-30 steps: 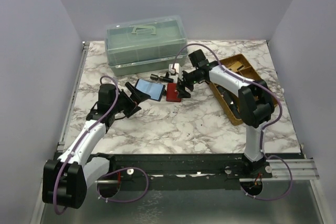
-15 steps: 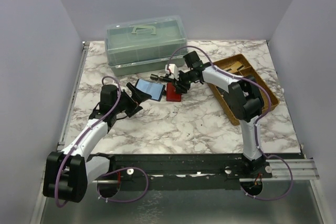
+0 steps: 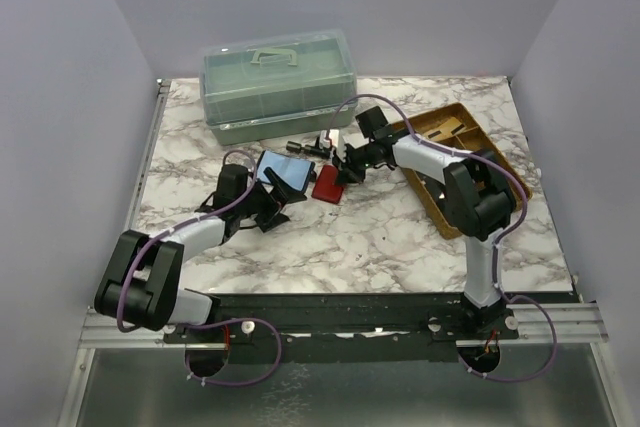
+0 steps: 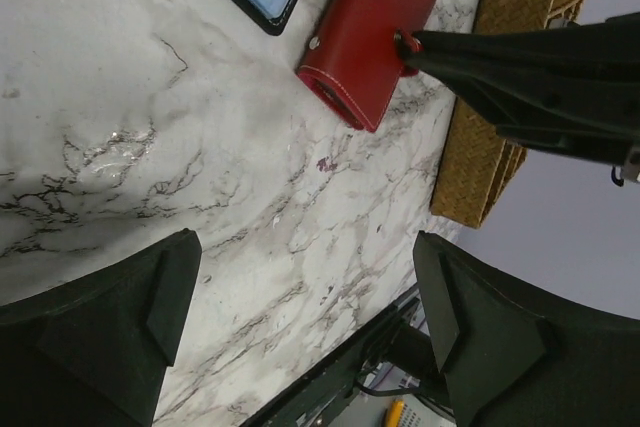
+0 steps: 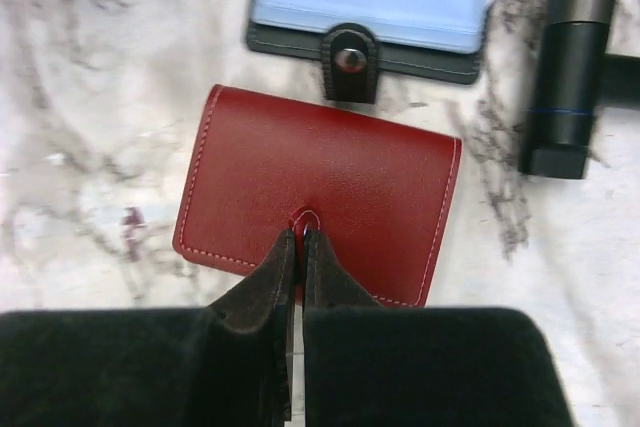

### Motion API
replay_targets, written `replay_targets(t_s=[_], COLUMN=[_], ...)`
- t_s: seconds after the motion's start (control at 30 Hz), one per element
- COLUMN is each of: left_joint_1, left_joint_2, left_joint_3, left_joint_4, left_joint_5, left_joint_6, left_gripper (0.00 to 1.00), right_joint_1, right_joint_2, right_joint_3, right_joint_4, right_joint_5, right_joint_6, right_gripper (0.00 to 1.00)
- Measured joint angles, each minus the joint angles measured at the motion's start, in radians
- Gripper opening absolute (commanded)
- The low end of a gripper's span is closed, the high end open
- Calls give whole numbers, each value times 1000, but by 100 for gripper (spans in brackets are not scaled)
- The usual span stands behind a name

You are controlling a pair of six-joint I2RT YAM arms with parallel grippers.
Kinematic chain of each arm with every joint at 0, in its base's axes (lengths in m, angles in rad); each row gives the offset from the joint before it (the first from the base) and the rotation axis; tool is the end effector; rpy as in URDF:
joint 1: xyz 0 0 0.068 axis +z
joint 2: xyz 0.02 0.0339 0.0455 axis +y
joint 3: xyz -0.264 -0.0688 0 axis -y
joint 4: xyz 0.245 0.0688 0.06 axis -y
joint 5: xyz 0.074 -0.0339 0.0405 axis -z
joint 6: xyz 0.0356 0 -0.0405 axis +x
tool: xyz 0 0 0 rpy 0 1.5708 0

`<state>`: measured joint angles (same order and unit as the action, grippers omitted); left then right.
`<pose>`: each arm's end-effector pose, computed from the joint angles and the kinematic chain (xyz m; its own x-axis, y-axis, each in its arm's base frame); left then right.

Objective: Take the credit cards out of the card holder
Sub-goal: Open the card holder at the center of the board.

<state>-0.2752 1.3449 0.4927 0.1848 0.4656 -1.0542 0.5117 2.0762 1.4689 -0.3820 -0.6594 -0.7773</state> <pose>0.2367 -0.0834 0.1604 -0.8004 -0.5813 -0.1463 -0.2304 0.5237 -0.8202 0.3724 0.2341 0.1686 -0.0421 -0.6594 -0.7506 -0.9960 0.0868 -0.0203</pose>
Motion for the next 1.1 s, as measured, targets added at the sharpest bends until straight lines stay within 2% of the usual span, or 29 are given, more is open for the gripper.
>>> replay_targets(t_s=[0.33, 0.5, 0.6, 0.83, 1.1], left_joint_1=[-66, -87, -89, -94, -139], left_joint_2=[106, 106, 55, -117, -69], left_joint_3=[3, 3, -5, -59, -50], left_joint_4=[115, 151, 153, 150, 112], left_joint_5=[-1, -1, -5, -33, -58], left_joint_6=[-50, -56, -49, -38, -20], left_gripper=[90, 90, 89, 83, 75], right_joint_1=[0, 0, 0, -8, -95], right_joint_2=[-137, -174, -185, -207, -346], right_joint_3=[-58, -58, -58, -69, -275], right_joint_4=[11, 4, -21, -127, -231], right_joint_5=[-195, -274, -298, -319, -253], right_joint_6=[126, 156, 164, 152, 111], right_gripper=[0, 0, 0, 0, 1])
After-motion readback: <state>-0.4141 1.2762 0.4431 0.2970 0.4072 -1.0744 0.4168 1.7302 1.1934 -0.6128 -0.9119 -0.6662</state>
